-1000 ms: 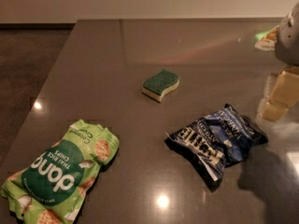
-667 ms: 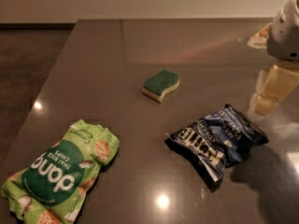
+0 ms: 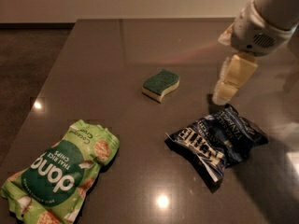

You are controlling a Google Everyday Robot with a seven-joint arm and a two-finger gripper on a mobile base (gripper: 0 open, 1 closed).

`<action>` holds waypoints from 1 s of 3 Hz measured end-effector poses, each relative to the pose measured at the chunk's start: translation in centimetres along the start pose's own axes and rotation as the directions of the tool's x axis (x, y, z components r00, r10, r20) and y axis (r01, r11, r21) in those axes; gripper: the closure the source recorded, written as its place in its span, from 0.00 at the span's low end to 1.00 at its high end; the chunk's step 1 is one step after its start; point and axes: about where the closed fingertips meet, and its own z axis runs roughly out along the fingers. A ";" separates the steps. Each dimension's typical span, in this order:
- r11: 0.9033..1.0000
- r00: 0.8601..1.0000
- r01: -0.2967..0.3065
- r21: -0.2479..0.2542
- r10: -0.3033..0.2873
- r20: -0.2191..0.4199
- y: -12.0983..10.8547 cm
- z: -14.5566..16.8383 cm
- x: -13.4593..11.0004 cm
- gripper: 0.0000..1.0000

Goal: Move sponge near green rice chip bag

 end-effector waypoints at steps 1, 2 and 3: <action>1.000 0.999 -0.008 -0.005 0.008 0.034 -2.1 2.9 -2.3 0.00; 1.000 0.998 -0.022 -0.012 0.023 0.055 -3.8 5.6 -3.7 0.00; 0.999 0.997 -0.027 -0.022 0.029 0.067 -5.4 8.6 -4.8 0.00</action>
Offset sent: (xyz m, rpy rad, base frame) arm 0.0950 0.0606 -0.0578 0.0945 0.0159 -0.0201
